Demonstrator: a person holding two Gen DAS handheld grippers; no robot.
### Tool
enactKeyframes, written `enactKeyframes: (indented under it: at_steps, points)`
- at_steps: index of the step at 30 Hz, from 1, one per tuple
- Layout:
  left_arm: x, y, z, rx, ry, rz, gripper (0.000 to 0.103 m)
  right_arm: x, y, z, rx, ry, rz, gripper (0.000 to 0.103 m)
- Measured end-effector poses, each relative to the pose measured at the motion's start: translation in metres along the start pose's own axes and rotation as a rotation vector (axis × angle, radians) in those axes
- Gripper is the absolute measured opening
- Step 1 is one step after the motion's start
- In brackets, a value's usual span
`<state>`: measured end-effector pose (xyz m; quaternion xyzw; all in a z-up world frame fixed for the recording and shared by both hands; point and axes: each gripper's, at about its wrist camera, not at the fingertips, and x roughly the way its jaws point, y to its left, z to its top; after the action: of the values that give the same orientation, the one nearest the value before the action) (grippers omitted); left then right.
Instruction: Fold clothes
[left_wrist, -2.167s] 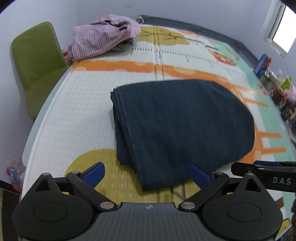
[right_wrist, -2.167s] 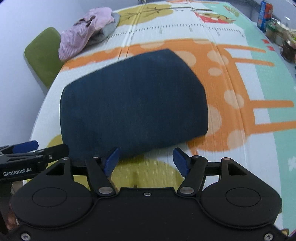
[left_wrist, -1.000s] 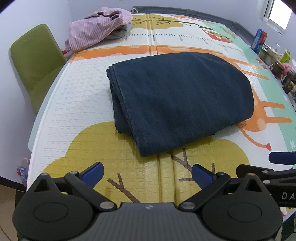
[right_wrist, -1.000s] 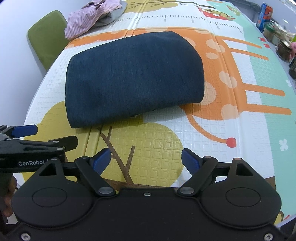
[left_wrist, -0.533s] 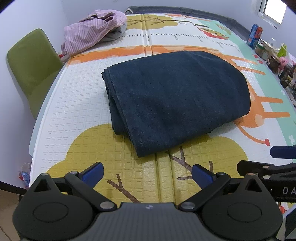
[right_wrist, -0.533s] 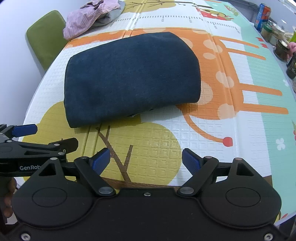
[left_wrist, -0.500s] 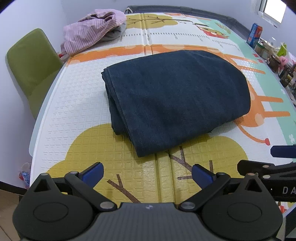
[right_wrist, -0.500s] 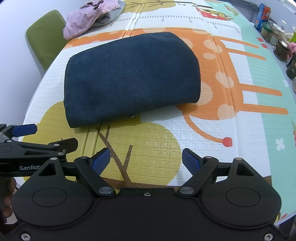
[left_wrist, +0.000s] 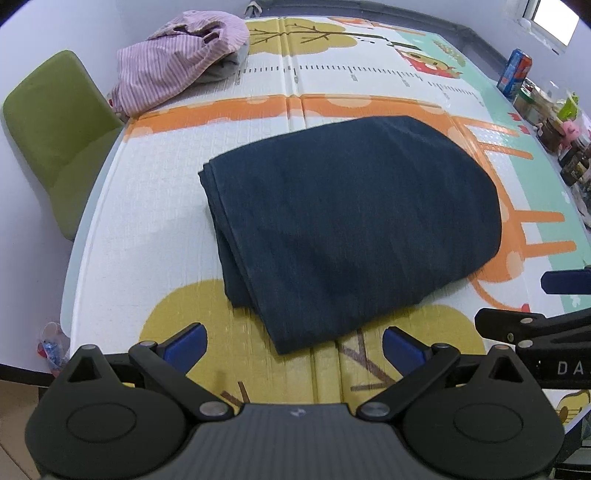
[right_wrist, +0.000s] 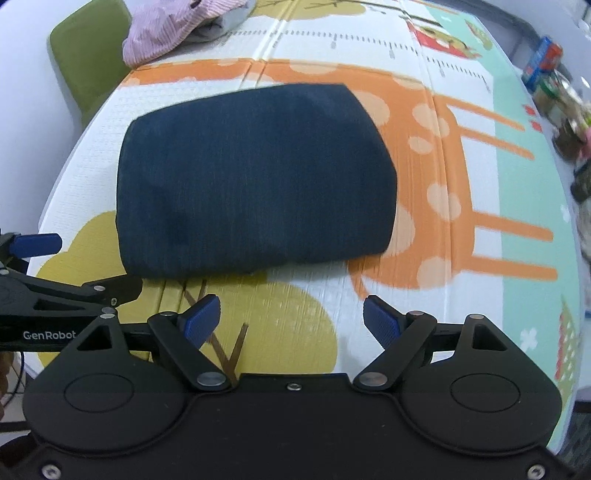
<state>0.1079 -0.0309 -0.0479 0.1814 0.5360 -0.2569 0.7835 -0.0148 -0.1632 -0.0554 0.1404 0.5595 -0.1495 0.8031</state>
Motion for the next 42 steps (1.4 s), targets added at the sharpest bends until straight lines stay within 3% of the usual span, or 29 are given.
enactKeyframes:
  at_steps: [10,13,16,21,26,33,42]
  points:
    - [-0.003,-0.006,0.023,-0.016,-0.003,0.055,0.102,-0.005,-0.003,0.036,-0.016,0.006,0.013,0.084]
    - [-0.003,-0.003,0.026,-0.050,-0.005,0.034,0.102,-0.005,-0.006,0.042,-0.003,0.001,0.015,0.084]
    - [0.001,0.004,0.031,-0.118,0.031,-0.004,0.102,-0.006,-0.010,0.047,0.012,0.000,0.019,0.084]
    - [0.009,0.009,0.036,-0.173,0.082,0.010,0.102,-0.002,-0.015,0.052,0.033,0.025,0.034,0.084]
    - [0.010,0.007,0.037,-0.138,0.089,0.036,0.102,0.003,-0.015,0.053,0.029,0.048,0.029,0.084]
    - [0.006,0.007,0.035,-0.157,0.107,-0.014,0.102,0.001,-0.012,0.052,0.003,0.053,0.011,0.084]
    - [0.001,-0.003,0.031,-0.112,0.099,-0.011,0.102,-0.002,-0.016,0.050,0.000,0.055,0.001,0.084]
